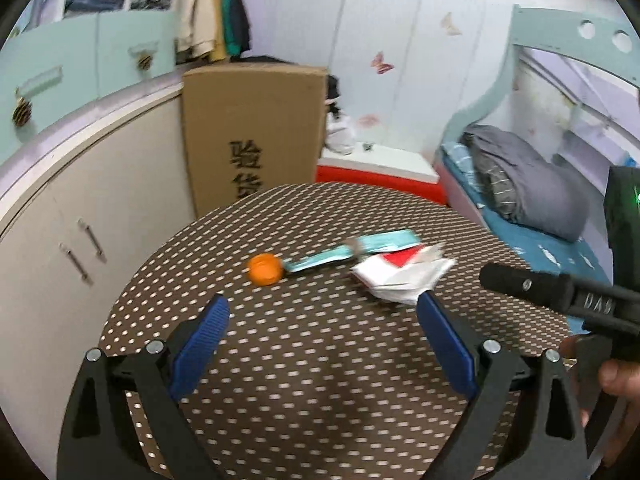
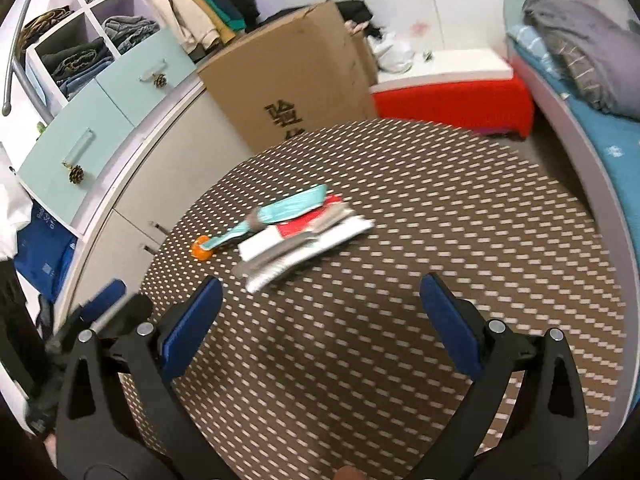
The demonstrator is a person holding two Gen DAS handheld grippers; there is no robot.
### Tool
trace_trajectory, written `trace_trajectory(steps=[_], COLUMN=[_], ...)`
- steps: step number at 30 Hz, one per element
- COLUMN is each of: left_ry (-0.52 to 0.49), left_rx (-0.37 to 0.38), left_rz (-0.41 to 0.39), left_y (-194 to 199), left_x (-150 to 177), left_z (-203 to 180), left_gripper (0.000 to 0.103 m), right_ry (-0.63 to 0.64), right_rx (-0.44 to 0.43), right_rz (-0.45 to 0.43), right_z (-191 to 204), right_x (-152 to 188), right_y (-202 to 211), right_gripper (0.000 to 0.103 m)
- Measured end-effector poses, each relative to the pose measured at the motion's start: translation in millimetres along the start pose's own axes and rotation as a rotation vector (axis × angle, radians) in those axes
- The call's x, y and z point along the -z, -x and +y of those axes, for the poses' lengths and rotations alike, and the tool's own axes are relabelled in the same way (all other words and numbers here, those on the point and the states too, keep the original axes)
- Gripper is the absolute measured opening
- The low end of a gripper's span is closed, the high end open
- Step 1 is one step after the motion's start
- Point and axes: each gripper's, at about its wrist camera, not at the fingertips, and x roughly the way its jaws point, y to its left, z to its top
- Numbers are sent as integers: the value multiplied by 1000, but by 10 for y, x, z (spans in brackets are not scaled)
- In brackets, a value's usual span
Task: Collect trash
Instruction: 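Grasp the white-red paper packet with the right gripper while the left grasps the orange cap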
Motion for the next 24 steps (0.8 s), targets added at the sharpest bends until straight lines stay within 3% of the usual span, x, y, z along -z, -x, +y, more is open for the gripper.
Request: trace_trajectory(steps=[6,9,10,11,12,15,23,24], left_ry=[21,1,-7,-20,-28,-49,-76,-77], left_rx=[-49,-67,-70,-79,-83,-91,-98,-94], left_rz=[24,37,43,54,60,85,126,127], left_y=[-176,-310,-357,-429,-474,-651,-966,-985], left_x=[13,-39,-62,-87,-104,-148,-236,-244], left_z=[306,363,369,378,381,383,417,417], left_gripper=[93,93,93,93,93,93,92,87], right_ry=[-69,-112,-127,-140,-154,-165,-73,-58], right_rx=[-55,-58,-51,-48,-49,-58,-68,-67], right_rz=[50,77,85,96,110,119,73,66], right_z=[151,122,109,90,66,5,-4,-2], right_x=[-101,-131,-151,-158,-166,-159,-149,-147], right_y=[-421,-573,-622,-667,-717,-745,-484,-447], right_gripper=[93,69,55,47,31,19,12,11])
